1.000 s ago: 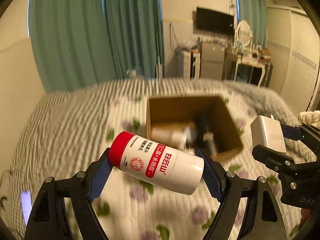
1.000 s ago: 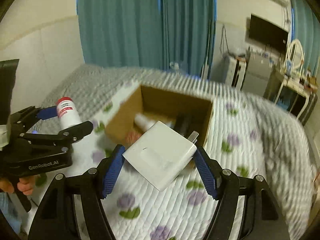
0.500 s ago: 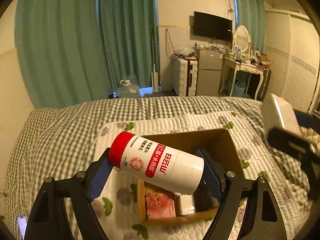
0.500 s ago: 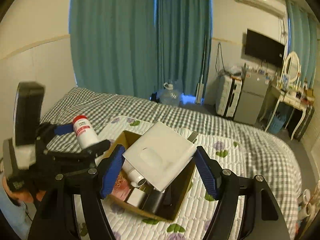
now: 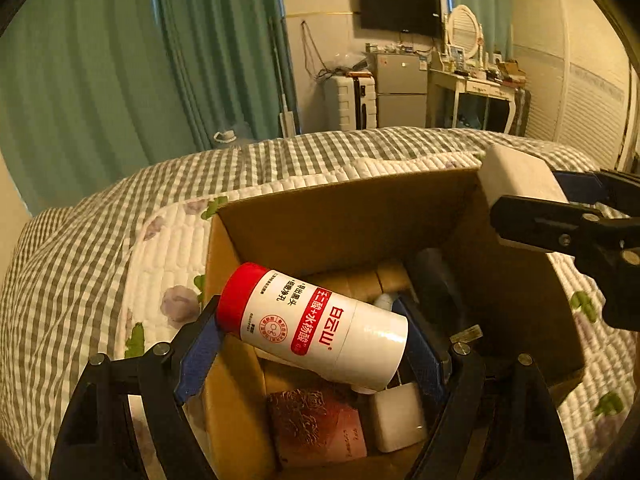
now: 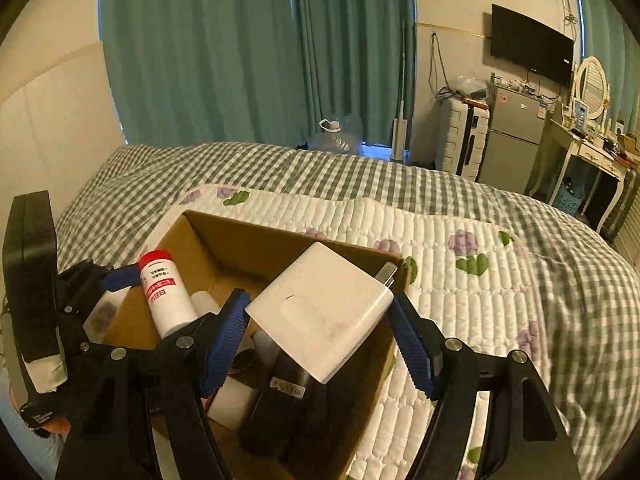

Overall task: Organize rigid objects
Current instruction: 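Carry the bottle and white pad into the box and release both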

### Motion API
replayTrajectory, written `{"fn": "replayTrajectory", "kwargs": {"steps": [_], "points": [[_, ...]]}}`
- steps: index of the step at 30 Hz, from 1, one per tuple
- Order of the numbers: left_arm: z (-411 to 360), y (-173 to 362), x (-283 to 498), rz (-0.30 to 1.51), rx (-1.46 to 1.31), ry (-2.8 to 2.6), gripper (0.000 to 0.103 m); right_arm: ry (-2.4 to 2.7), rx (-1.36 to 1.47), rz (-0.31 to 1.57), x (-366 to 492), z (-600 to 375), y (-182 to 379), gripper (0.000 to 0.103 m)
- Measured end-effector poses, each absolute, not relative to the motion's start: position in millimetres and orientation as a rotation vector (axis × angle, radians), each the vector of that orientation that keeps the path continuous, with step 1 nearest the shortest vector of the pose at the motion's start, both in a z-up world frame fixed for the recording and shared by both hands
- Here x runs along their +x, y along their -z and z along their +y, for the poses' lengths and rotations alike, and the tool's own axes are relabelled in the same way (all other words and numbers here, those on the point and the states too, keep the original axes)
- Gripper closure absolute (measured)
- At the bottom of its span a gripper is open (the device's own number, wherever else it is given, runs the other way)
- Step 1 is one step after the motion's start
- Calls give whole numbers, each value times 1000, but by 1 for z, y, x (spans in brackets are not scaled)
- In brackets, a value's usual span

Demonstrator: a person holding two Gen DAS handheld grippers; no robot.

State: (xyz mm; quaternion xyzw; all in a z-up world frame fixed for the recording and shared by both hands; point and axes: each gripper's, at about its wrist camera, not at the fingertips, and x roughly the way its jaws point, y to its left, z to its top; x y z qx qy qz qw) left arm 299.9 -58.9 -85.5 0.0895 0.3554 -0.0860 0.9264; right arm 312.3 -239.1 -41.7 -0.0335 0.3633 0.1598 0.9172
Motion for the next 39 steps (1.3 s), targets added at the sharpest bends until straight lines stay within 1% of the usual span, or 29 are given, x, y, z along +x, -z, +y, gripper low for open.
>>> {"fn": "replayTrajectory", "kwargs": {"steps": [4,6,7,8,16,22,28,32,35,37,39], "points": [[-60,85,299,725,171,221,18,-342,-47,747,316,-238,49,32],[-59,80,294,688,159,224,12,-345,-38,744,316,-238,49,32],[-59,77,294,669,159,214,7,-344,-32,739,315,-239,47,32],[-58,73,290,647,158,200,6,-345,-29,735,314,-240,44,32],[-31,33,276,588,111,139,6,-339,-44,707,303,-237,13,32],[7,17,275,571,72,60,5,-365,-33,748,316,-205,23,32],[28,32,290,592,88,-5,5,-364,3,870,353,-175,66,32],[30,47,297,608,95,-1,5,-352,-46,922,370,-157,89,32],[33,53,298,613,76,8,5,-380,-25,975,376,-154,101,30],[36,55,296,615,65,14,5,-371,-21,966,375,-155,101,27],[38,53,291,612,61,11,5,-354,-20,943,370,-158,95,26]]}}
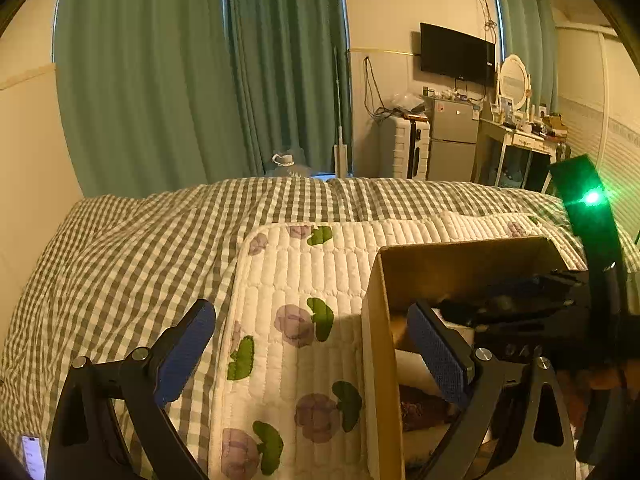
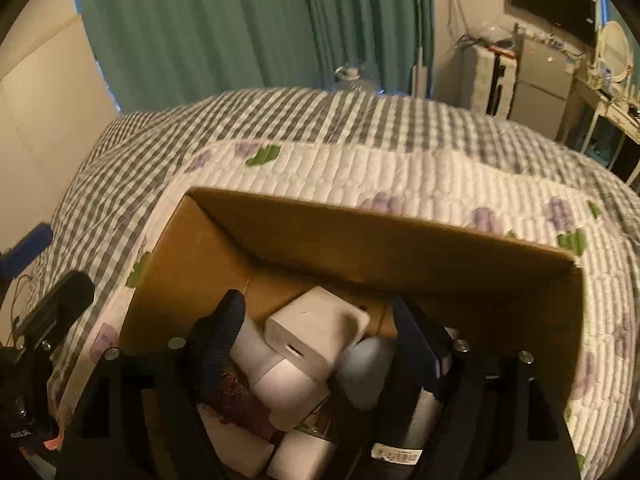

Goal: Organize rigid objects

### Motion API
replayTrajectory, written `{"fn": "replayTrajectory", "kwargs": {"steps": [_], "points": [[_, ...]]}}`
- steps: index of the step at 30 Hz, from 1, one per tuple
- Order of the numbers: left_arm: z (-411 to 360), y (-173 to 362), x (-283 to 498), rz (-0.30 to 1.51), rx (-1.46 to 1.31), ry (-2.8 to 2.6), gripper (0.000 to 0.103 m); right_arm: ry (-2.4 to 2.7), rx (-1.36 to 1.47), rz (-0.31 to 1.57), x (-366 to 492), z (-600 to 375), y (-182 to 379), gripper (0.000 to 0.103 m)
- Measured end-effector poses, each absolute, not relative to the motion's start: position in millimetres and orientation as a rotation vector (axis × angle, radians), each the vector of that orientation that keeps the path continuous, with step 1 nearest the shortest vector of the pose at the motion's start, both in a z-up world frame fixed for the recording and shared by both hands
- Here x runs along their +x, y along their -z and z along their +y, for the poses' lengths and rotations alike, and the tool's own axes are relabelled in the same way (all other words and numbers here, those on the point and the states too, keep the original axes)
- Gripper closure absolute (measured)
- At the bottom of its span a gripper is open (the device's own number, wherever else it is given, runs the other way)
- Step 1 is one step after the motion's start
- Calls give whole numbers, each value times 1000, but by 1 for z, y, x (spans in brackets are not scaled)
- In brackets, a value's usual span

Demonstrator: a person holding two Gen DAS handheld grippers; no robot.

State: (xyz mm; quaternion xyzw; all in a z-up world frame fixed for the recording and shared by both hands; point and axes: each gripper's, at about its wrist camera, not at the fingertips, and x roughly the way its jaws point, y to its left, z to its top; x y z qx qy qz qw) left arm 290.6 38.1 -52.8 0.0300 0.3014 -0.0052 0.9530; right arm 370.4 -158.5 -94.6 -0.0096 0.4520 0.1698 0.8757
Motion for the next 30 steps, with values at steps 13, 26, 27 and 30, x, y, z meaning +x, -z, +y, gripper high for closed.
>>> {"fn": "replayTrajectory", "kwargs": {"steps": [13,26,27,30], "points": [[22,-54,184,410,43,-17,5,-244,-111,708,249,-197,-49,26],[-7,-76,67,236,7,6,0,-110,-77,410,84,-237,-98,0],[-6,-70,64,241,-1,0,0,-95,-45,408,77,-240,-90,0],[-4,-45,57,283,-24,0,0,-93,29,416,65,-251,-64,0]]}}
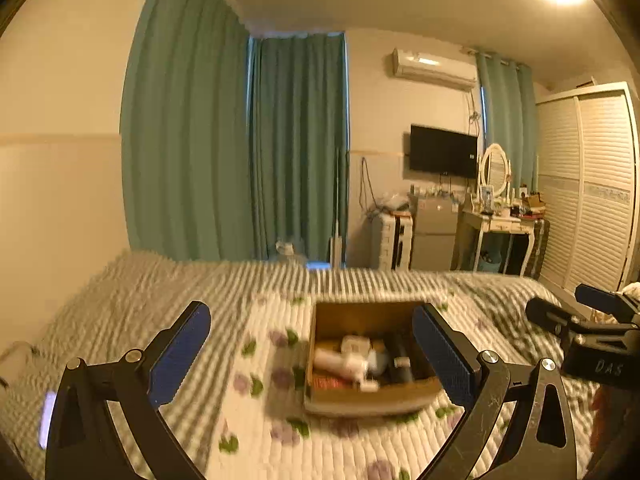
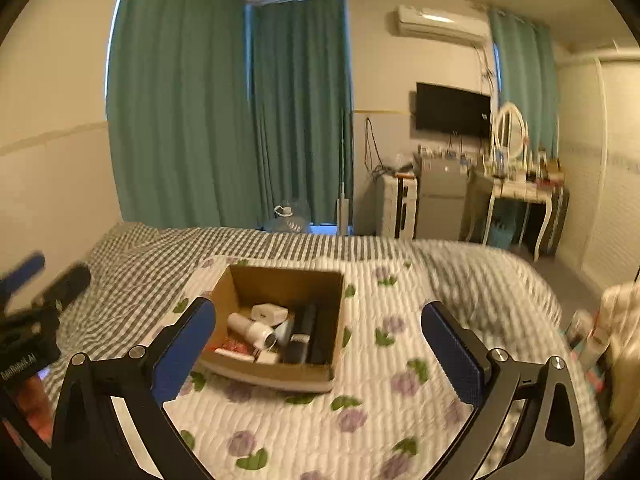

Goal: Organize rigid objects

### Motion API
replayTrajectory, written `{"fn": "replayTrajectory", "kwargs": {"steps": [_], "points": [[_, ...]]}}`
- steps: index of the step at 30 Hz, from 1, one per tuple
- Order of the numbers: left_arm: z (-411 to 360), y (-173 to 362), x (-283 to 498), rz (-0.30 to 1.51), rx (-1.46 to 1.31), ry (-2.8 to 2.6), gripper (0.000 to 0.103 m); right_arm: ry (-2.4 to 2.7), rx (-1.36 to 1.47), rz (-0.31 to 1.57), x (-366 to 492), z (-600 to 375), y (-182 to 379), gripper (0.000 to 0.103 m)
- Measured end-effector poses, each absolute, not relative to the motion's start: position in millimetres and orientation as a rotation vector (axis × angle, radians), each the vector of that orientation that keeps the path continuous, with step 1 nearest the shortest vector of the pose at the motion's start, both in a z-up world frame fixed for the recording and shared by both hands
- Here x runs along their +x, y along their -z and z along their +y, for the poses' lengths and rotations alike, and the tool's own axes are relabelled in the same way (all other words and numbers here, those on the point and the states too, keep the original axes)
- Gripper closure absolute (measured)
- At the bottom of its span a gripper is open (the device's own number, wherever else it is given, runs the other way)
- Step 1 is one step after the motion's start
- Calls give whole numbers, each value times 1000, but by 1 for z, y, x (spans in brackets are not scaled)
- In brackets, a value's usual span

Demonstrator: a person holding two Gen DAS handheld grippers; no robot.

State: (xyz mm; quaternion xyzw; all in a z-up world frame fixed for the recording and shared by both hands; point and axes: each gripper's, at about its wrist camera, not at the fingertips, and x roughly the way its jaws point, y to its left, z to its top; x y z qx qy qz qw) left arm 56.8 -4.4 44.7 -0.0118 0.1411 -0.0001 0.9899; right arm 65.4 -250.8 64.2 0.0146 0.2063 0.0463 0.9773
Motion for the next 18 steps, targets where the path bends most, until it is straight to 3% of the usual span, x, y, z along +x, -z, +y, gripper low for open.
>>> {"fn": "replayTrajectory", "kwargs": {"steps": [7,18], "points": [[-11,-9,53,287,-6,-14,0,-77,-3,398,61,-249,-16,0],[-15,8,64,343,0,15,0,-95,53,400,64,-259,-9,0]]}}
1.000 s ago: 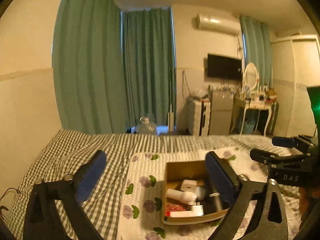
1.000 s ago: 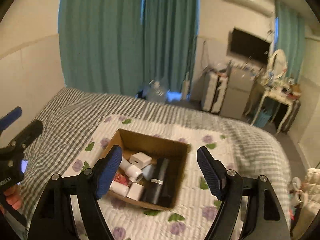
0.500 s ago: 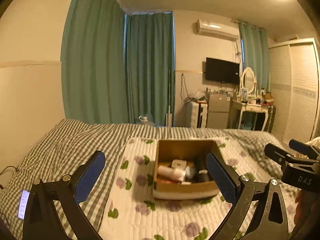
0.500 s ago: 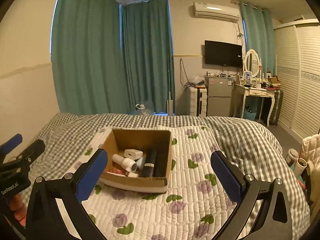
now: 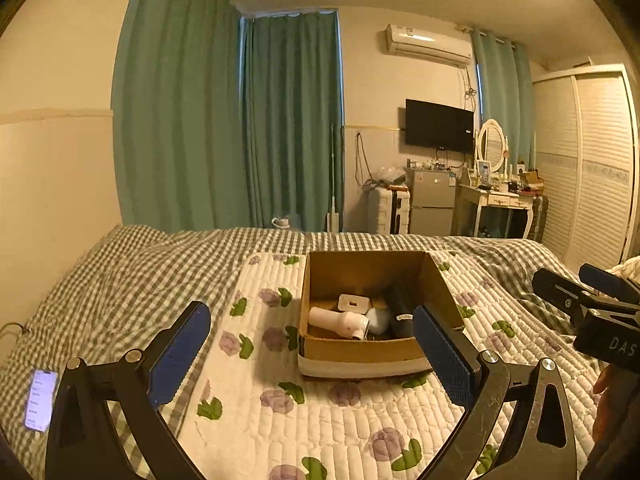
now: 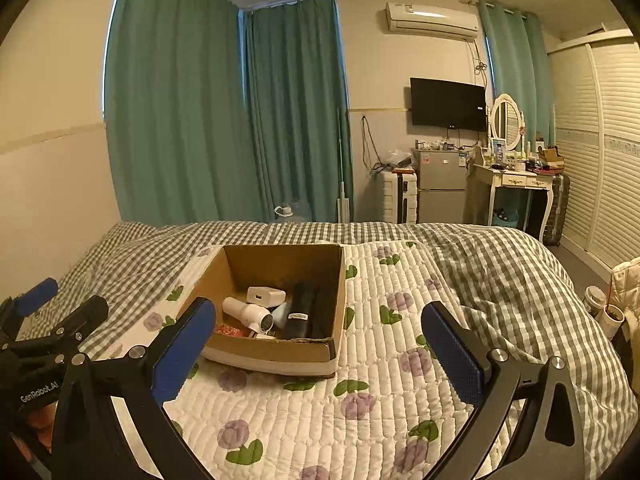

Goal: Organize rigid objects

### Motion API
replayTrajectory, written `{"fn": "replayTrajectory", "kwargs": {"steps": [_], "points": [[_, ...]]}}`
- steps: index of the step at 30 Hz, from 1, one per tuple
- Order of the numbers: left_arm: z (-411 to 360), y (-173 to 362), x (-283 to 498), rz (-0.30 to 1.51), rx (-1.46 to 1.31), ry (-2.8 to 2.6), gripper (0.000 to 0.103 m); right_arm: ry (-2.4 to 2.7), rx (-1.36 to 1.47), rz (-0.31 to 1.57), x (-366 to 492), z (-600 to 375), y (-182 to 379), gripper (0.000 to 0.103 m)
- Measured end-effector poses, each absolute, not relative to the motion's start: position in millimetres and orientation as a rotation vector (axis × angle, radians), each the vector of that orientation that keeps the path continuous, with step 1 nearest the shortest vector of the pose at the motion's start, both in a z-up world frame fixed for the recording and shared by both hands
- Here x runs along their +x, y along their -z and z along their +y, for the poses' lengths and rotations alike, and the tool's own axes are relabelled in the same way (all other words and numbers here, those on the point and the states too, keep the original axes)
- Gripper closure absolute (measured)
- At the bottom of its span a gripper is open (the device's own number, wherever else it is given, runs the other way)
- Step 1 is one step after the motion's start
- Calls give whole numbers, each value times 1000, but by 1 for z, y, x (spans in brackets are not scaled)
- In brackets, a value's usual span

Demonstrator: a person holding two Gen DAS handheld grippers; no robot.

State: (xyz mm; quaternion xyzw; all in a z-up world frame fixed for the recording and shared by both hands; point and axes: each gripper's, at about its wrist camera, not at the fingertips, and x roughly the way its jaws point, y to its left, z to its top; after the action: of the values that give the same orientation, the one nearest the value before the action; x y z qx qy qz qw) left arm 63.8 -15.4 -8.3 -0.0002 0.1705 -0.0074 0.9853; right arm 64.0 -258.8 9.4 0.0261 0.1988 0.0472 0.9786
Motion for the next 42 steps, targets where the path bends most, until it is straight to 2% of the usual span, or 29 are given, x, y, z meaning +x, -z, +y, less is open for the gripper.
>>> {"fn": "replayTrajectory", "kwargs": {"steps": [42], "points": [[-11,14,59,359,-24,29,0,-82,-2,448,67,-241,2,0]]}}
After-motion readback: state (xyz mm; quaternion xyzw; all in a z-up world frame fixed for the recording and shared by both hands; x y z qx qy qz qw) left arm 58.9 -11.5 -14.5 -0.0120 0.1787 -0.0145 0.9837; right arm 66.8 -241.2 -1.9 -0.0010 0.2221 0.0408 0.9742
